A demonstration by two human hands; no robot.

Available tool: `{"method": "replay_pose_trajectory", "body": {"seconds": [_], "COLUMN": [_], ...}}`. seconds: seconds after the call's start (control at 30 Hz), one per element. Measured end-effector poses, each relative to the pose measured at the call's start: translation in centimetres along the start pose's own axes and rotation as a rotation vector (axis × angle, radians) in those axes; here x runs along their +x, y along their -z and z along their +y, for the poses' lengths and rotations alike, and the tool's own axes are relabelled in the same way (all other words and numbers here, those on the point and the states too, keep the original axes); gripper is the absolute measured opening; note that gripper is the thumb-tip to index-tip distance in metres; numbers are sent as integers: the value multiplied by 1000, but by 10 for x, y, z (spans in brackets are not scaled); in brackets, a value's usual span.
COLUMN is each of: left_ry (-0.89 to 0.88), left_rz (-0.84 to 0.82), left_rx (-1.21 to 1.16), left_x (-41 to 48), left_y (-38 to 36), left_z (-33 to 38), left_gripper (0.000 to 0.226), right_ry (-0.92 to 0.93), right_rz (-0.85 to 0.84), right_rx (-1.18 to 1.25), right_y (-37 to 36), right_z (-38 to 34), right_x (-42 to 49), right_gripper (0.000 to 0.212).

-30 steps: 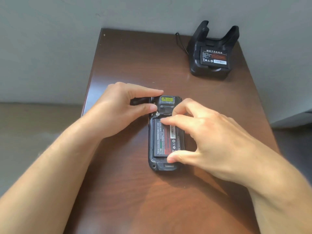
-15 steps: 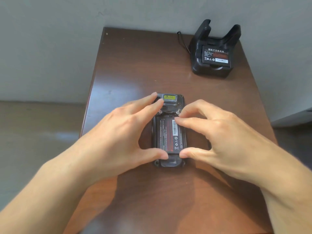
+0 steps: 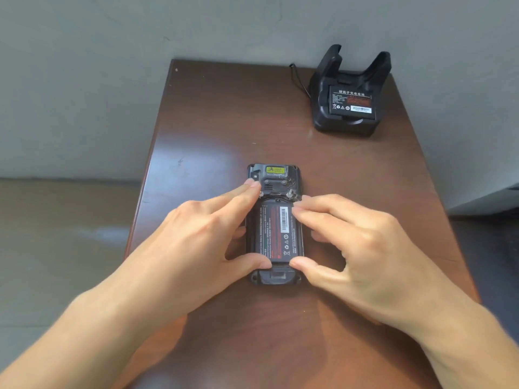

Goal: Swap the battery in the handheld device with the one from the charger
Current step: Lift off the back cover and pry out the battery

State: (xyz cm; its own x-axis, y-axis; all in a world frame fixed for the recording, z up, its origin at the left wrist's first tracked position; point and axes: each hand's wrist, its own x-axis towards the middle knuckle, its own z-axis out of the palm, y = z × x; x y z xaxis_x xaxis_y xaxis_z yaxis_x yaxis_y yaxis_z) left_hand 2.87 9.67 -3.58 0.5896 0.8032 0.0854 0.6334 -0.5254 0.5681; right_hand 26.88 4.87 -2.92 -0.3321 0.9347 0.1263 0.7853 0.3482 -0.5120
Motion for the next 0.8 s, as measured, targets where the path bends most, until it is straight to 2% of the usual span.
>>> {"method": "replay_pose_trajectory", "body": {"seconds": [0.23,0.43,0.7,0.8], "left_ry": [-115,-205,-254,-242], "left_rz": [116,204,203,138], "left_rx": [-46,21,4,-21], "left_x": [-6,-7,-5,-3], "left_y": [-5,-11,-10,-5], "left_z": [-9,-14,-16,-19], "left_gripper": [63,40,31,37], "right_ry": [44,73,128,150], "right_rz": [19,-27,36,68], "right_rx": [-28,5,-66,-75], "right_y": [-3,1,-1,-1], "right_z": [2,8,5,9], "right_x": [-4,-3,-4,-1], "right_gripper": [52,54,44,33]}}
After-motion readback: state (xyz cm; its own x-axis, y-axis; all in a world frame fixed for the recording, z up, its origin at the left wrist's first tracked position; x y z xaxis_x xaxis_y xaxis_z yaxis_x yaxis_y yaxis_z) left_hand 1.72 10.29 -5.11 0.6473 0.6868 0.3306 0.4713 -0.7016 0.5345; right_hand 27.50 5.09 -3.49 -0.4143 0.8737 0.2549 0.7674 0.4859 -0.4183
